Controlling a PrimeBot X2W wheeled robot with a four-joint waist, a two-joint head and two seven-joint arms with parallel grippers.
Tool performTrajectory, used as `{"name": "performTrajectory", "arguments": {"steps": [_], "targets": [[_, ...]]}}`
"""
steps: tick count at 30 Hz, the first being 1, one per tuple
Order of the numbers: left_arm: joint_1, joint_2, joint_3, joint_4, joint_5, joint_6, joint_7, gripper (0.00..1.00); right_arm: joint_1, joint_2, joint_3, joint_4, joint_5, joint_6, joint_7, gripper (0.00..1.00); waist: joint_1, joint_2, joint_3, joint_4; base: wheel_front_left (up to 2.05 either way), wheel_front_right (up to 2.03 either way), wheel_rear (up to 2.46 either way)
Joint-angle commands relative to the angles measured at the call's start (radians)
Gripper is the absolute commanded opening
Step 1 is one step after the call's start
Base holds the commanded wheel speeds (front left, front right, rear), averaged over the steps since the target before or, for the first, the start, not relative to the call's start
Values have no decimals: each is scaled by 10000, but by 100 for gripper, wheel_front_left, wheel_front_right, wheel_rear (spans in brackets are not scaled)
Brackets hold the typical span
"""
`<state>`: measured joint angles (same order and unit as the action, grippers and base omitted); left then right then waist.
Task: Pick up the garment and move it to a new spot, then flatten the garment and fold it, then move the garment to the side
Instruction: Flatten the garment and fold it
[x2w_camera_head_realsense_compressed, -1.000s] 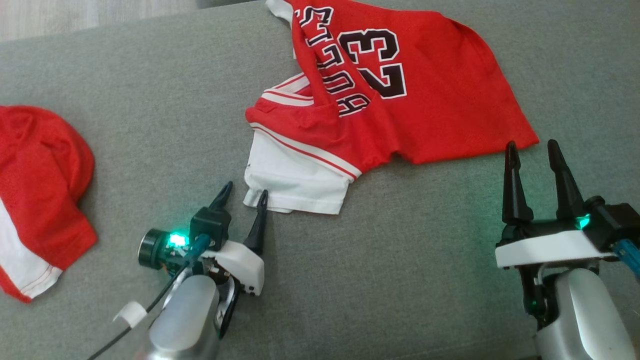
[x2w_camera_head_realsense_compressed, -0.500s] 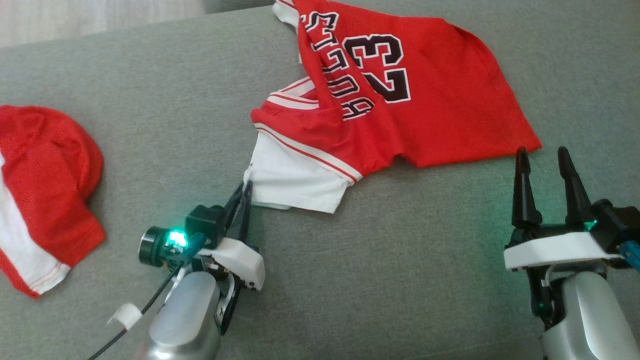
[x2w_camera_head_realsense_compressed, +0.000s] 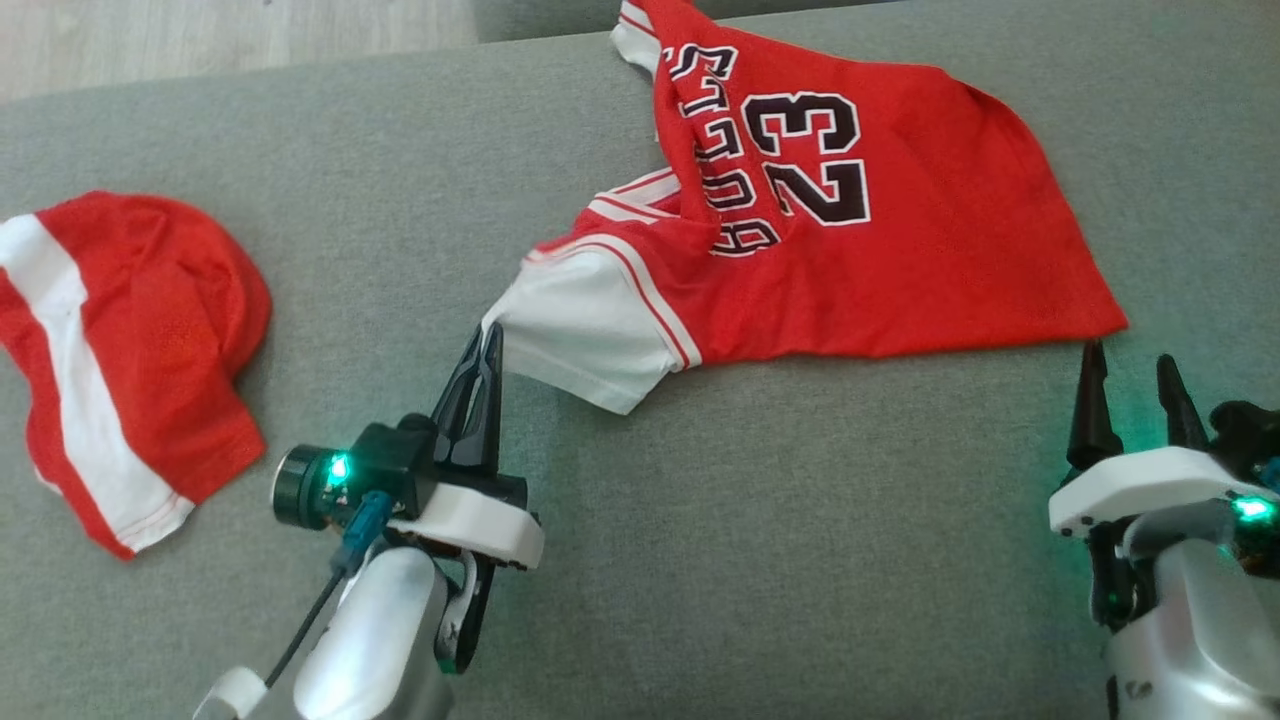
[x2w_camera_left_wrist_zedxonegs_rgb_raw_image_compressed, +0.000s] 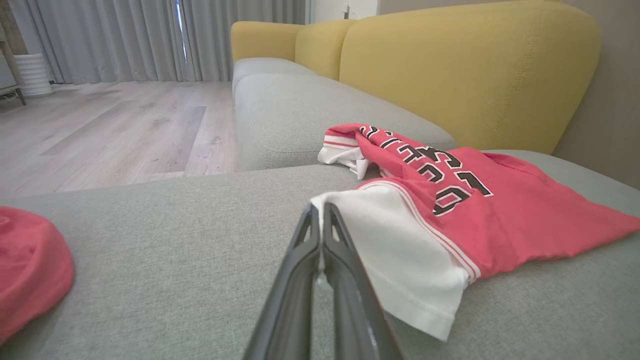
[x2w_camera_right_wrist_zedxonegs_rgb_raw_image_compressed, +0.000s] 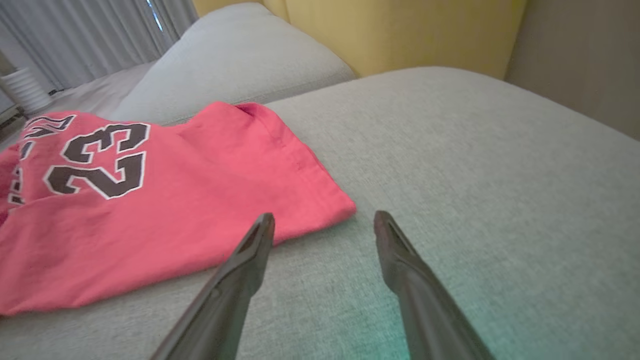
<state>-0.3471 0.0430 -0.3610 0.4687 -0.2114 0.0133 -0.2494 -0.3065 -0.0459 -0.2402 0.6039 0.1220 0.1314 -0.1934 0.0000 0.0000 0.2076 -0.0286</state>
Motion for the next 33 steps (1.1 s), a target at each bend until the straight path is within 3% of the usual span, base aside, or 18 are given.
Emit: {"name": "performTrajectory", "arguments": {"steps": [1, 6, 13, 22, 23, 25, 26, 33], "targets": [[-101, 80, 250, -534, 28, 111, -119, 0, -526, -43, 28, 151, 93, -7, -22, 100, 0, 0, 19, 62, 0, 0, 0], [124, 82, 212, -1020, 80, 133, -122, 0, -1756, -43, -577, 2184, 1099, -7, -140, 100, 0, 0, 100, 208, 0, 0, 0], [194, 82, 166, -1195, 104, 113, -123, 0, -2903, -43, -2030, 3967, -130, -7, -458, 100, 0, 0, 293, 435, 0, 0, 0], [120, 79, 134, -1268, 35, 125, -123, 0, -3587, -43, -3277, 4927, -1634, -7, -595, 100, 0, 0, 471, 600, 0, 0, 0], [112, 78, 139, -1266, 24, 131, -123, 0, -3650, -43, -3376, 5027, -1765, -7, -604, 83, 0, 0, 477, 603, 0, 0, 0], [101, 78, 159, -1258, 8, 142, -123, 0, -3762, -43, -3526, 5204, -2004, -7, -620, 10, 0, 0, 483, 591, 0, 0, 0], [95, 78, 178, -1252, 1, 148, -123, 0, -3806, -43, -3570, 5263, -2134, -7, -629, 0, 0, 0, 478, 576, 0, 0, 0], [120, 100, 561, -1423, -97, 210, -123, 0, -4227, -43, -3150, 5114, -2367, -7, -677, 0, 0, 0, 264, 346, 0, 0, 0]]}}
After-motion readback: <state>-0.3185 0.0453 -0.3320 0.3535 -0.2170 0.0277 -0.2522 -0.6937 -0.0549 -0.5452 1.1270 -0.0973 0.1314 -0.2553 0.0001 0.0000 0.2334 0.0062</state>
